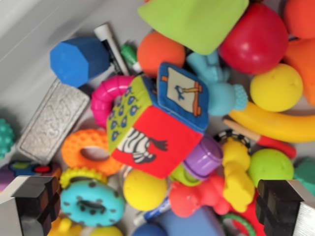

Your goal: Pick an object from the bin

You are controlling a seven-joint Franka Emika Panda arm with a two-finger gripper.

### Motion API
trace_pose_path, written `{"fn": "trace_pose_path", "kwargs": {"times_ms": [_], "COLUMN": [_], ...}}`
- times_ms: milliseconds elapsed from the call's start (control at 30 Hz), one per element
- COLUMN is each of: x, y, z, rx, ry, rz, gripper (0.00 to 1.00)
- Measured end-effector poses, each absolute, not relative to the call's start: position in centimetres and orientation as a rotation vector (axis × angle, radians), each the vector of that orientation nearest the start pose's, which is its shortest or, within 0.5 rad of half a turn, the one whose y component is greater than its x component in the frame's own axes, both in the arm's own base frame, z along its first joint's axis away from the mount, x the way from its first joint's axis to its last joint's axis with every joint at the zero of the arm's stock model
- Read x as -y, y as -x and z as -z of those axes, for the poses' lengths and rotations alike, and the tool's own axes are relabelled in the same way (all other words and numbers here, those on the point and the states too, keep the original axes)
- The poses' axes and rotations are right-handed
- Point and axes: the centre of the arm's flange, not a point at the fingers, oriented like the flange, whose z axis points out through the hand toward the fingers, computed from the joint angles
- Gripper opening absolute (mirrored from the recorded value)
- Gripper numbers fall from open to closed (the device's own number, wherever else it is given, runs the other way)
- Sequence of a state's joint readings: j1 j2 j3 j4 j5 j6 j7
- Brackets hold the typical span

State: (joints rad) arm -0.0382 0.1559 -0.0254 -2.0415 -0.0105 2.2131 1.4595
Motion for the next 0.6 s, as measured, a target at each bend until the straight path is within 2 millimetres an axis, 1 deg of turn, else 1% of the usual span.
{"fn": "trace_pose_path", "kwargs": {"times_ms": [600], "x": [3.8], "y": [-57.6], "z": [-33.7], "rx": [-2.451], "ry": [1.970], "rz": [0.015], "gripper": [1.00]}}
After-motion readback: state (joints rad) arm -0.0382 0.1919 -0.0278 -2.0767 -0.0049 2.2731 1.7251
